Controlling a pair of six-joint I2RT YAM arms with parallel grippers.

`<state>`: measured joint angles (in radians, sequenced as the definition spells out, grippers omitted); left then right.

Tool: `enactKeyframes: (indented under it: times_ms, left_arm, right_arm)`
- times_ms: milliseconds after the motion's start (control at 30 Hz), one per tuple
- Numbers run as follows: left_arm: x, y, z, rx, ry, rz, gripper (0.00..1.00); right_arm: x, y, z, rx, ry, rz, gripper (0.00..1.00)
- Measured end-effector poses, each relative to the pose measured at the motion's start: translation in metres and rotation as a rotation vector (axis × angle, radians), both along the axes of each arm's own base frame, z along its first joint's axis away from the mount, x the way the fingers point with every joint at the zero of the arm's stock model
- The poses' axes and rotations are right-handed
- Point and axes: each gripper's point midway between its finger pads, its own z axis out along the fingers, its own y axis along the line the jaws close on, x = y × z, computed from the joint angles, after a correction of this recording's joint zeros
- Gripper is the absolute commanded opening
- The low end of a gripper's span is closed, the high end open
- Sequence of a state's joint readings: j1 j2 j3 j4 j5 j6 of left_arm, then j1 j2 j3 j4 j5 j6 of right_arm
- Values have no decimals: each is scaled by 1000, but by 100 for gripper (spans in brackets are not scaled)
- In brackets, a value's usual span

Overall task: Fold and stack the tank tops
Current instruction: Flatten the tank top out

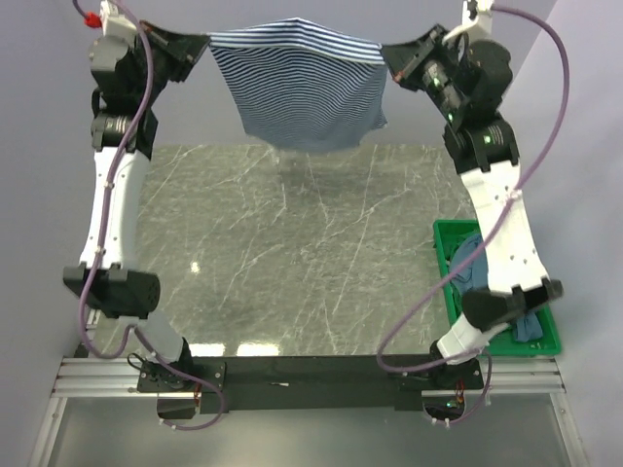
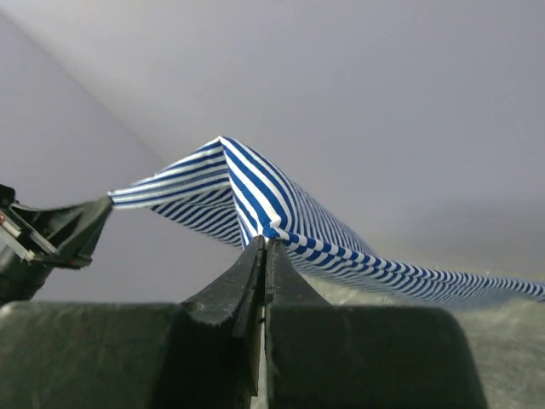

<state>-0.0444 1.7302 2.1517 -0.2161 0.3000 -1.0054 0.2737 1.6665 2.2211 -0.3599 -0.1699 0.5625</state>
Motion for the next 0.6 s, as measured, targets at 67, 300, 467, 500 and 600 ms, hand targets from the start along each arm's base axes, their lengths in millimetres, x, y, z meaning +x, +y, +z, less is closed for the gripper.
enactKeyframes:
  times_ms: [67,300,467,500,600]
  left_arm:
    - [-16,1,-9,10,13,-1,1]
    - [-77,1,-141,26,252,-19,1]
    - [-132,4,-316,39,640,-15,1]
    - [-149,5,-350,45,716,-9,1]
    - [-197,9,-419,56,889,2,1]
  right_arm:
    - [-13,-4,-15,-2,14,-1,0]
    - [-48,-11,-182,-11,290,10,0]
    - [-93,-15,-368,-43,685,16,0]
    - [-110,-19,-402,-54,772,10,0]
    - [-158,-29,-470,-71,959,-5,14]
